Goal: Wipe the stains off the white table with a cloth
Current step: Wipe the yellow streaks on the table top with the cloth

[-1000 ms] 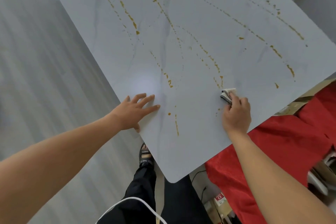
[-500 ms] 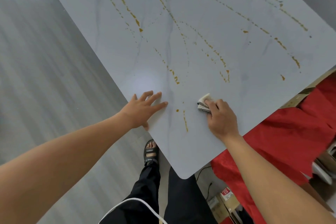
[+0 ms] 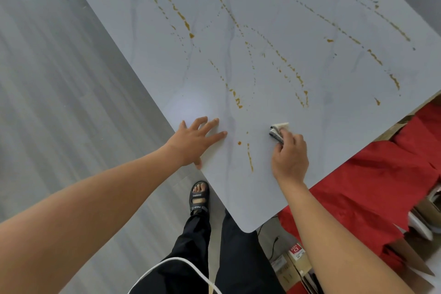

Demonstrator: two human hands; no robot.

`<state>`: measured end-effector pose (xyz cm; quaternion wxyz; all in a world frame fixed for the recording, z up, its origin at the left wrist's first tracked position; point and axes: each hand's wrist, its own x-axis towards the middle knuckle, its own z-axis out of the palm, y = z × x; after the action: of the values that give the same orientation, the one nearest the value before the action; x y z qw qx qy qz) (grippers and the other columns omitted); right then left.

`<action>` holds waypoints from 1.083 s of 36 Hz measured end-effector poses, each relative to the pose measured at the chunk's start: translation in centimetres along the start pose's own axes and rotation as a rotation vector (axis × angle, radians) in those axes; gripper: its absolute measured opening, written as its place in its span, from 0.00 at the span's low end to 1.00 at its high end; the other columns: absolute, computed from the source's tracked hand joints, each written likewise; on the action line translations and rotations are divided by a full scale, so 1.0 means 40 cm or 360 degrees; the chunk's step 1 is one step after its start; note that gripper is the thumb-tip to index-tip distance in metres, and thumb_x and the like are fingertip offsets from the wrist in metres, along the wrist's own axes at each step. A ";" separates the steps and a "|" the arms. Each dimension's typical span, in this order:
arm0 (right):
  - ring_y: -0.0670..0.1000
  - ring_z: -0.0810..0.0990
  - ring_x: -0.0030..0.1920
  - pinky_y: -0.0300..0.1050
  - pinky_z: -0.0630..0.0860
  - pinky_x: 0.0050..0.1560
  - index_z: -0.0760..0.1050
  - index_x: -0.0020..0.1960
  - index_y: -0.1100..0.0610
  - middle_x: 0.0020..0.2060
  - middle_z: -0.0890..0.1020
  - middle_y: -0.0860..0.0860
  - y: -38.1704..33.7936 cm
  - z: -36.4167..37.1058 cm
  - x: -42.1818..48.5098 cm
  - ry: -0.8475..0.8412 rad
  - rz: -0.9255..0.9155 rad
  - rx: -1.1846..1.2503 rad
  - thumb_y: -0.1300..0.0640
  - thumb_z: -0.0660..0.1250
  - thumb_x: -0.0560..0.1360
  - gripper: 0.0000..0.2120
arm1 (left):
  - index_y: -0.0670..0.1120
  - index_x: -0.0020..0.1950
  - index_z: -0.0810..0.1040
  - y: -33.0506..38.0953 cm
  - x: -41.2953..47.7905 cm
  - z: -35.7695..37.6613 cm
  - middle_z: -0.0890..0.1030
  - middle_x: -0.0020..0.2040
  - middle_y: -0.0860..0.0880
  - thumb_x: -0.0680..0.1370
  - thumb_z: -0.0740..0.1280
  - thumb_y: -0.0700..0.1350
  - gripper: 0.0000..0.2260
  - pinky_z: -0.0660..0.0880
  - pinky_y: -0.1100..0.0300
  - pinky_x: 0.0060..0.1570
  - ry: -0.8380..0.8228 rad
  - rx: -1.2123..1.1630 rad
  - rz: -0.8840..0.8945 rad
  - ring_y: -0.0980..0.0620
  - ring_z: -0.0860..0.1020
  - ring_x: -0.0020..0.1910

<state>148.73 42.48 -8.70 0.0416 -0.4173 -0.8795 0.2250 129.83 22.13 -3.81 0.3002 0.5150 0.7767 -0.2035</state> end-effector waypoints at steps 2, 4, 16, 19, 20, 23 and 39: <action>0.60 0.75 0.44 0.52 0.76 0.36 0.78 0.63 0.59 0.46 0.75 0.58 -0.019 0.012 -0.026 -0.0045 -0.0256 -0.0029 0.64 0.66 0.74 0.18 | 0.61 0.83 0.38 0.000 0.000 0.000 0.38 0.83 0.48 0.72 0.78 0.58 0.55 0.63 0.32 0.72 -0.0004 -0.0007 0.0004 0.40 0.43 0.81; 0.58 0.74 0.40 0.50 0.75 0.33 0.78 0.61 0.58 0.44 0.75 0.56 -0.021 0.022 -0.056 -0.0173 -0.0659 -0.0092 0.63 0.68 0.72 0.17 | 0.61 0.83 0.39 -0.001 0.000 0.001 0.39 0.83 0.48 0.72 0.78 0.58 0.55 0.63 0.32 0.72 0.0002 -0.0006 0.0003 0.40 0.44 0.81; 0.58 0.74 0.39 0.50 0.74 0.32 0.78 0.60 0.57 0.43 0.76 0.55 -0.062 0.046 -0.116 -0.0229 -0.0778 -0.0132 0.61 0.63 0.73 0.17 | 0.60 0.83 0.39 -0.001 0.000 0.001 0.39 0.83 0.48 0.72 0.78 0.58 0.55 0.64 0.32 0.71 0.0017 -0.0002 0.0001 0.41 0.44 0.81; 0.57 0.74 0.39 0.49 0.74 0.31 0.79 0.59 0.56 0.42 0.75 0.54 -0.054 0.044 -0.120 -0.0339 -0.0996 -0.0200 0.61 0.62 0.72 0.17 | 0.60 0.83 0.39 -0.001 0.000 0.004 0.39 0.83 0.48 0.71 0.78 0.58 0.55 0.64 0.33 0.71 0.0028 0.0006 0.0000 0.41 0.44 0.81; 0.57 0.74 0.39 0.48 0.73 0.31 0.79 0.59 0.56 0.42 0.75 0.54 -0.051 0.041 -0.117 -0.0308 -0.0893 -0.0164 0.60 0.60 0.73 0.17 | 0.60 0.83 0.39 -0.002 0.000 0.005 0.39 0.83 0.48 0.71 0.78 0.58 0.55 0.64 0.32 0.71 0.0028 0.0003 0.0000 0.41 0.44 0.81; 0.58 0.75 0.42 0.46 0.72 0.33 0.79 0.60 0.58 0.44 0.76 0.55 -0.060 0.043 -0.114 -0.0101 -0.0340 -0.0030 0.60 0.60 0.74 0.17 | 0.60 0.83 0.40 -0.003 0.001 0.007 0.39 0.83 0.48 0.71 0.79 0.58 0.55 0.65 0.32 0.70 0.0034 -0.0005 0.0003 0.40 0.44 0.81; 0.58 0.75 0.41 0.49 0.75 0.35 0.79 0.61 0.58 0.44 0.76 0.55 -0.108 0.069 -0.177 -0.0074 -0.0367 -0.0031 0.59 0.58 0.73 0.19 | 0.60 0.83 0.40 -0.004 0.002 0.013 0.40 0.83 0.48 0.70 0.79 0.58 0.56 0.65 0.32 0.70 0.0058 -0.0012 0.0003 0.41 0.44 0.81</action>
<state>149.50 33.77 -8.51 0.0427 -0.3084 -0.9245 0.2199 129.81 21.79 -4.25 0.2881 0.5182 0.7823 -0.1909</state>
